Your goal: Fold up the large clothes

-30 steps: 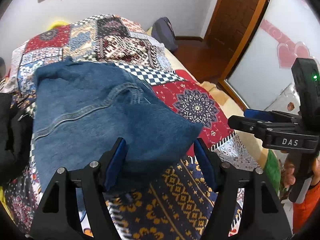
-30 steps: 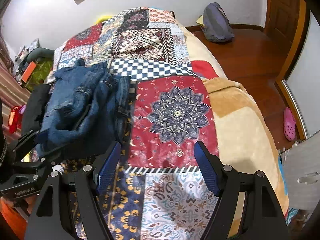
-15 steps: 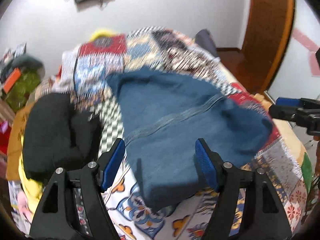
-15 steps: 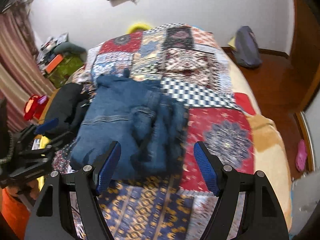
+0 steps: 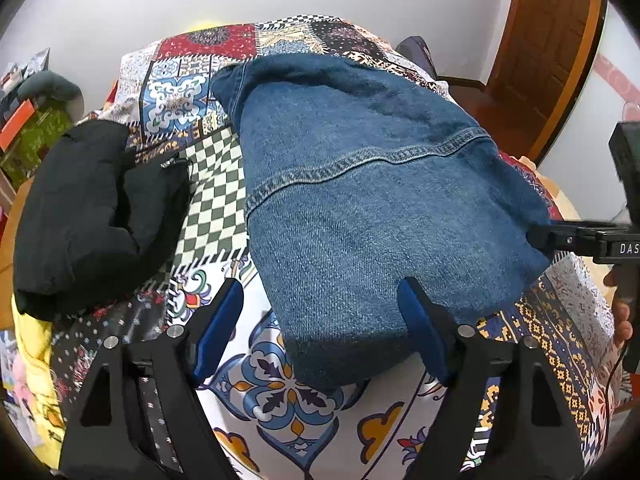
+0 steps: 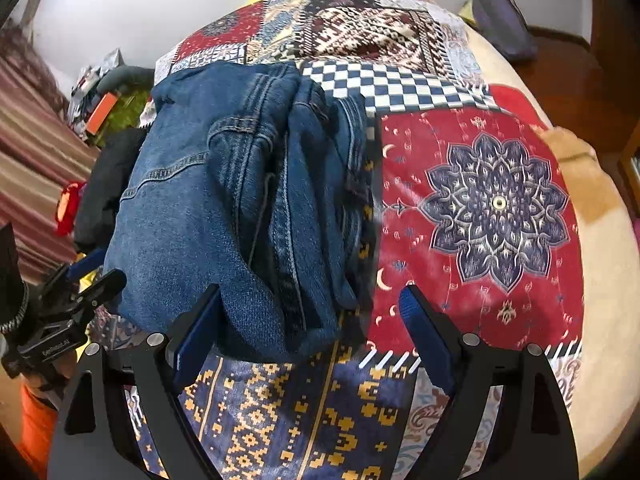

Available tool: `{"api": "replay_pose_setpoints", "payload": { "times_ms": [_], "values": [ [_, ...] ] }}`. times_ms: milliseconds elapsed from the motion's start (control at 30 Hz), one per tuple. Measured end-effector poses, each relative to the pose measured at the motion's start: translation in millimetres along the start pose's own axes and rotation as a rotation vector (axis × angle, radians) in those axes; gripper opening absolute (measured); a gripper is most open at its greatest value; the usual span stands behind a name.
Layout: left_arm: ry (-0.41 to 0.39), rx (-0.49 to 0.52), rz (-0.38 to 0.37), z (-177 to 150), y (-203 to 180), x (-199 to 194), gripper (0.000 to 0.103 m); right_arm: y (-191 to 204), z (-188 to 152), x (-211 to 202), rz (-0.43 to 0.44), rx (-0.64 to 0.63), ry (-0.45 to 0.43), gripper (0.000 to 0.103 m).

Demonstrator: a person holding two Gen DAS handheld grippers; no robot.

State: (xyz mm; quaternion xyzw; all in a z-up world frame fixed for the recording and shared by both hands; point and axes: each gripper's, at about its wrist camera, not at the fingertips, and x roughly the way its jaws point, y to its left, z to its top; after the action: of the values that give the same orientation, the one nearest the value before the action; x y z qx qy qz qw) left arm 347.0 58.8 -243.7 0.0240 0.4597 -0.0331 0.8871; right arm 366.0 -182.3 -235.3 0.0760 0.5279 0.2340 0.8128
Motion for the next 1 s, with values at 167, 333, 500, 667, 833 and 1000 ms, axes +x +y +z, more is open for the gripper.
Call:
{"api": "replay_pose_setpoints", "payload": {
  "times_ms": [167, 333, 500, 667, 833, 1000],
  "values": [
    [-0.037, 0.018, 0.052, 11.7, 6.1, -13.9, 0.079, 31.5, 8.6, -15.4, -0.123, -0.137, -0.039, 0.084],
    [-0.067, -0.025, 0.057, 31.1, 28.0, -21.4, 0.079, 49.4, 23.9, -22.8, -0.118, -0.201, -0.080, 0.087],
    [-0.044, -0.081, 0.019, 48.7, 48.6, -7.1, 0.079, 47.7, 48.1, -4.3, -0.045, -0.161, -0.061, 0.087],
    [0.092, -0.165, -0.154, 52.7, 62.9, 35.4, 0.079, 32.5, 61.3, 31.7, 0.010, -0.098, 0.039, 0.087],
    [0.135, -0.242, -0.293, 54.8, 71.1, 64.5, 0.081, 1.9, 67.9, 49.0, 0.120, 0.017, 0.101, 0.091],
    [0.198, -0.328, -0.393, 59.5, 80.3, 96.6, 0.091, -12.4, 73.3, 66.1, 0.206, 0.062, 0.170, 0.102]
  ]
}}
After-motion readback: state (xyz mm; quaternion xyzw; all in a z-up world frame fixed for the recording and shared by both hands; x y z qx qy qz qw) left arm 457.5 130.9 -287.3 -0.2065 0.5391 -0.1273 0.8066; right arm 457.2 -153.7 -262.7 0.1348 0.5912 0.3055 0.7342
